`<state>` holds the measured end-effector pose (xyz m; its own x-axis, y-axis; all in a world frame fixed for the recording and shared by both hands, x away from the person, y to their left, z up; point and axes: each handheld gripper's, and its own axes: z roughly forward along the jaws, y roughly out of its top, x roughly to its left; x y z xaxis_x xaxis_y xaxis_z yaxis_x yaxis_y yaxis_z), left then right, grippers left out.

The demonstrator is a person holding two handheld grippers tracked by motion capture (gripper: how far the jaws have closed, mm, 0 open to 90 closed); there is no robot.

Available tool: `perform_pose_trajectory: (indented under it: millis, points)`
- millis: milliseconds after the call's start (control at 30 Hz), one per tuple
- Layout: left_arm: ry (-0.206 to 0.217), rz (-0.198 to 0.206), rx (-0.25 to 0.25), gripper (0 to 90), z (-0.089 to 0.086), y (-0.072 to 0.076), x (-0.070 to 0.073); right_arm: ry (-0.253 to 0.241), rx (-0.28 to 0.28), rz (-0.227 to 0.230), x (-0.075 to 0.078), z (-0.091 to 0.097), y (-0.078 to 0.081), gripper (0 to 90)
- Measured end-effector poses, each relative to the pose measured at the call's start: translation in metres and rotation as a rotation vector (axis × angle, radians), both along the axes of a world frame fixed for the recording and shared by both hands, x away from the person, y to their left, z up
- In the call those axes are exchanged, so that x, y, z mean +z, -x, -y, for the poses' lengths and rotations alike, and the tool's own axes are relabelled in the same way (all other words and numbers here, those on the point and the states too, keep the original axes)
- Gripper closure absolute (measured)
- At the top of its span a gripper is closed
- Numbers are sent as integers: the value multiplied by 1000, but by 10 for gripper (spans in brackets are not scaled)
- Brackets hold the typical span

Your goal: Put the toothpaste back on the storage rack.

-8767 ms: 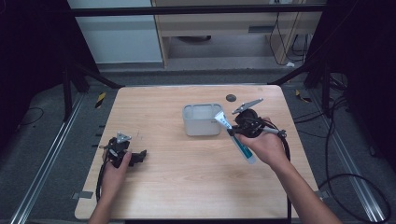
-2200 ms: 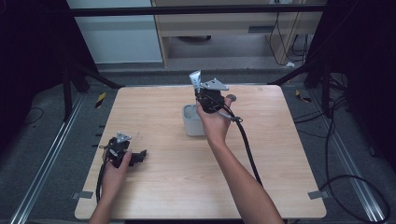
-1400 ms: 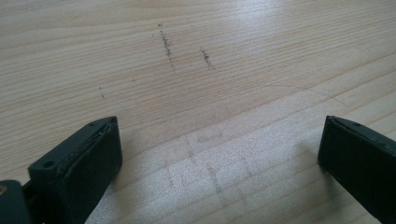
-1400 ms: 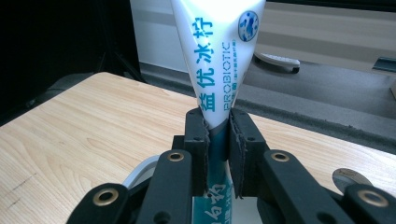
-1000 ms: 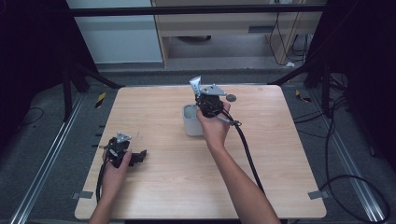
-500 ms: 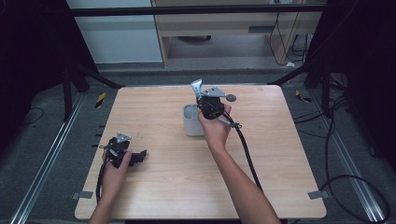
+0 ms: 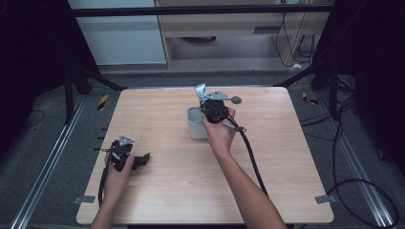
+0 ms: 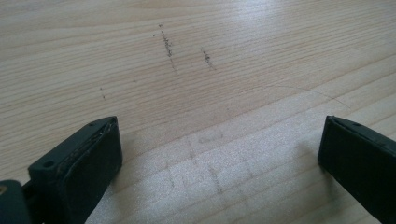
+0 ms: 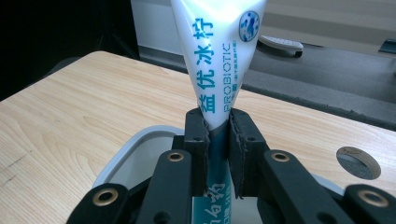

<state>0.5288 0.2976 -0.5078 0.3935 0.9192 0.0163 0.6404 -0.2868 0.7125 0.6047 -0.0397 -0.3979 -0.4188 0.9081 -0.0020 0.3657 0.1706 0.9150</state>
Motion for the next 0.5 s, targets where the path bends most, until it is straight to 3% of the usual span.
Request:
perform_pose_trajectory:
  millis: [500]
  points:
    - [0, 0, 0, 0, 0, 0, 0, 14, 5, -11, -4, -3, 0, 787]
